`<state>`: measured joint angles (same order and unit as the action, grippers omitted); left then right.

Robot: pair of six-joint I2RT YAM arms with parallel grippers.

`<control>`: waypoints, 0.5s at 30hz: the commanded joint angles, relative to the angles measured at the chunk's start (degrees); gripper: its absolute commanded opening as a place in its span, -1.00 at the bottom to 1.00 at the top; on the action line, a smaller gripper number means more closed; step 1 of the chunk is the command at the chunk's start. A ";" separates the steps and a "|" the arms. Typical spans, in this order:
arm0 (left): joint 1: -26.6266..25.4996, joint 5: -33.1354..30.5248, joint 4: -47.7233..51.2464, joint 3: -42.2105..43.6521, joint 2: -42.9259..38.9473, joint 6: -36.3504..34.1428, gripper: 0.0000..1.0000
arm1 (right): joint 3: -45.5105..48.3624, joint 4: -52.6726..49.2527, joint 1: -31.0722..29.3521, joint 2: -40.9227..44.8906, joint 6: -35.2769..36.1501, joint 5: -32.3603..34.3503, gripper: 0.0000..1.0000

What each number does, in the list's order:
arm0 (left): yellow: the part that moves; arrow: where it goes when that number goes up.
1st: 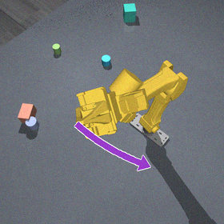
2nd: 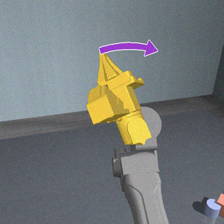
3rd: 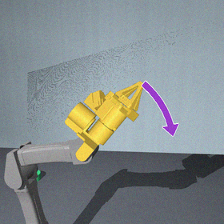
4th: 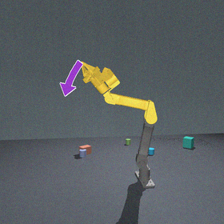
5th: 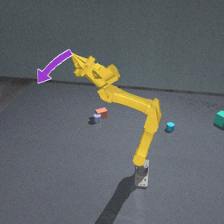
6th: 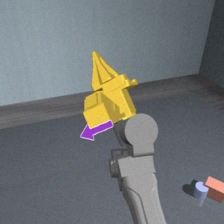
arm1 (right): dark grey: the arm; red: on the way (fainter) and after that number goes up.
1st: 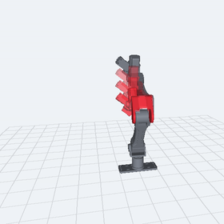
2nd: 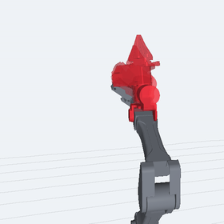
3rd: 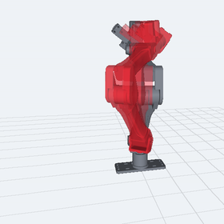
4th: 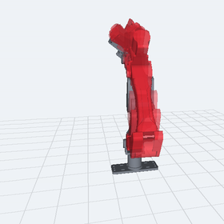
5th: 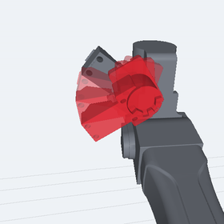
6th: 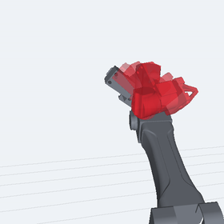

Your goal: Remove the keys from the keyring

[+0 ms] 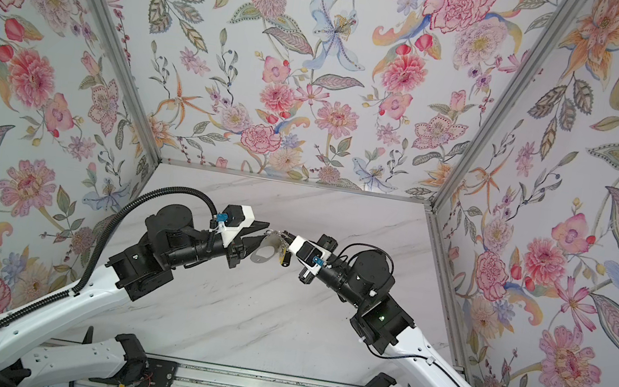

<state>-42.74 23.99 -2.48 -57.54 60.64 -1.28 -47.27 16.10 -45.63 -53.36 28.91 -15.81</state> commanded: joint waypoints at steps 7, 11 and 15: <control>1.15 -0.79 19.06 -16.10 2.24 -6.97 -0.11 | -2.55 -1.31 -2.35 -0.75 5.15 5.85 -1.00; 1.17 1.13 25.57 -21.47 5.92 -8.48 -0.04 | -3.28 -2.27 -3.30 -1.67 6.97 7.46 -1.00; 1.17 1.03 31.22 -26.10 9.52 -10.27 -0.01 | -4.07 -3.75 -4.38 -2.34 9.09 8.84 -1.00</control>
<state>-42.11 23.83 21.17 -81.06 68.07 -9.17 -48.77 12.53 -49.30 -55.64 35.64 -8.93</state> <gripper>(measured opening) 0.493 0.059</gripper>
